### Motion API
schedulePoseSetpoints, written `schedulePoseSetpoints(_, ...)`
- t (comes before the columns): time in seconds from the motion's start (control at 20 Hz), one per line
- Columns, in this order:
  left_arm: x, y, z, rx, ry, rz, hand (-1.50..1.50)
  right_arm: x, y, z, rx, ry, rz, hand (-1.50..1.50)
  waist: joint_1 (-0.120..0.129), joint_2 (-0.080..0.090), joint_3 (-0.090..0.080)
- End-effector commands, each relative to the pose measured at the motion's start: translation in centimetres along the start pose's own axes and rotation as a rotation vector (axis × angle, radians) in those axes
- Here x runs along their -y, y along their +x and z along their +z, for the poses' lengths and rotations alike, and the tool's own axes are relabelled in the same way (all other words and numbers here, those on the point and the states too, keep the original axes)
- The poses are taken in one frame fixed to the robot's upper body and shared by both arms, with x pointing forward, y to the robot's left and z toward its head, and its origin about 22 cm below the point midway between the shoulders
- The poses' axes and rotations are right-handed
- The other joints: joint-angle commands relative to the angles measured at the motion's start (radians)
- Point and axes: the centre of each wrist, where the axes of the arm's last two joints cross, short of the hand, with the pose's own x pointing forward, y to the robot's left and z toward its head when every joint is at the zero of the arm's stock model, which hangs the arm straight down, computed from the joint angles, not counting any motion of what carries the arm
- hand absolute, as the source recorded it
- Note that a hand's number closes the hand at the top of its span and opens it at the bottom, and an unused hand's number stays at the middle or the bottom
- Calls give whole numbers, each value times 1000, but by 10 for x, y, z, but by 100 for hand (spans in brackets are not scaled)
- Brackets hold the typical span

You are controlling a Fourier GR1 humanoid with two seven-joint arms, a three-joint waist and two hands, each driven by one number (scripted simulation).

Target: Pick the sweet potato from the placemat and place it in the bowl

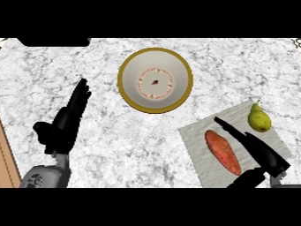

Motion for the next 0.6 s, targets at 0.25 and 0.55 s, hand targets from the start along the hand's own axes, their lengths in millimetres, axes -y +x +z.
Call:
schedulePoseSetpoints(0.25,-15,7,-9,8,16,-10,0,-16,-5,-18,156,127,192,150,2,1,1)
schedulePoseSetpoints(0.55,-4,-4,-19,-3,18,6,0,-17,-13,-7,156,143,121,150,-3,1,1)
